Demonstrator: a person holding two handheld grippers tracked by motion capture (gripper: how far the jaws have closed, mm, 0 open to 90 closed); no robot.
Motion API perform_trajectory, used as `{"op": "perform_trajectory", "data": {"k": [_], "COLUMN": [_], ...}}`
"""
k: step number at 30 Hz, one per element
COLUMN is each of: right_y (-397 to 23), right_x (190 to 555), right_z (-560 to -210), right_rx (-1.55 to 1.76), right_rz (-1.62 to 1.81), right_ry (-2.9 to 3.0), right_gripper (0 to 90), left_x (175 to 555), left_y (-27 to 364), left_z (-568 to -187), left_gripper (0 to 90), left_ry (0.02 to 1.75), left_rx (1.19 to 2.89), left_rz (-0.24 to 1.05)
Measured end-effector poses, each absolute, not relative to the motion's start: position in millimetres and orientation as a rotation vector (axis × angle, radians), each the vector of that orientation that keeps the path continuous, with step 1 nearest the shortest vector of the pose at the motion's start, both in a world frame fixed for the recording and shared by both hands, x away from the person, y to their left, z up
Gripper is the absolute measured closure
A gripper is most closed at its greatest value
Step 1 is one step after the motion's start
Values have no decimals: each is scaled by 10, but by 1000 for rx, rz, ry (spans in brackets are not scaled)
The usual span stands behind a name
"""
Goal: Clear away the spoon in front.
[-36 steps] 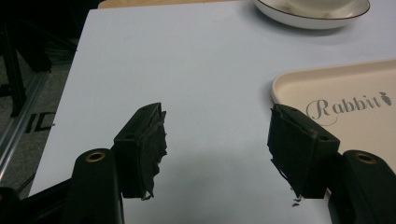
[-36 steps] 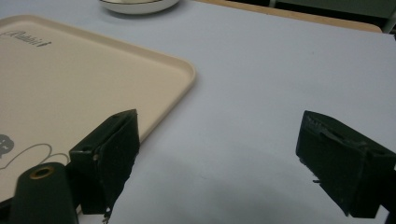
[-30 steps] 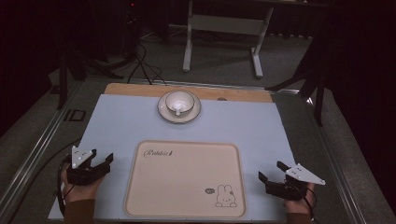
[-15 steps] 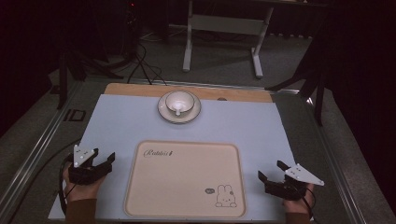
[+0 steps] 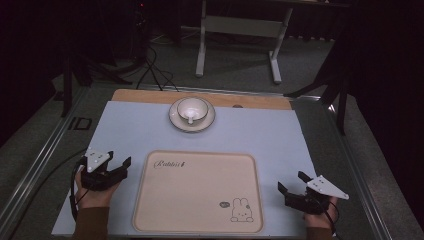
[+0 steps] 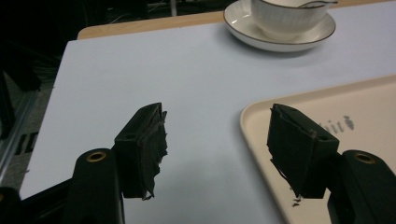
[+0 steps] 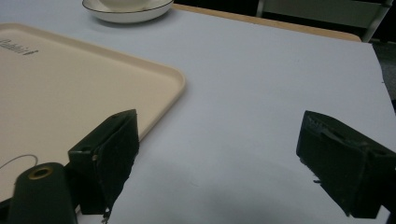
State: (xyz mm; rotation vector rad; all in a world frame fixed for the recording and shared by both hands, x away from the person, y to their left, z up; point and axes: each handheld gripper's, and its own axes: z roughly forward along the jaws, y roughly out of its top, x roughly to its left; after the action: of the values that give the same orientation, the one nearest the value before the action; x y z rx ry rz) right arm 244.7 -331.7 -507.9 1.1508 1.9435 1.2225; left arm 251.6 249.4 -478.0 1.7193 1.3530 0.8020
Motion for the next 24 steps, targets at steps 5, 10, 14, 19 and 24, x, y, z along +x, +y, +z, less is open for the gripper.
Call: {"op": "perform_trajectory", "data": {"k": [5,10,14,19,24], "right_y": [-3318,-3300,-3313,-3316,-3315], "right_x": [2451,2462,2459,2460,2463], "right_z": [-5082,-5090,-5087,-5086,-5089], "right_rx": [1153,1146,1154,1154,1155], "right_rz": [1227,1221,1226,1228,1224], "right_ry": [1945,1954,1946,1943,1947], "right_gripper": [129,129,129,129,129], "left_x": [2563,2620,2662,2714,2753], "left_y": [2437,2369,2300,2225,2180], "left_z": [-4722,-4686,-4672,-4659,-4647], "left_gripper": [366,371,368,368,365], "left_ry": [1344,1332,1315,1297,1285], "left_rx": [1716,1712,1724,1742,1747], "left_rz": [801,801,795,783,782]}}
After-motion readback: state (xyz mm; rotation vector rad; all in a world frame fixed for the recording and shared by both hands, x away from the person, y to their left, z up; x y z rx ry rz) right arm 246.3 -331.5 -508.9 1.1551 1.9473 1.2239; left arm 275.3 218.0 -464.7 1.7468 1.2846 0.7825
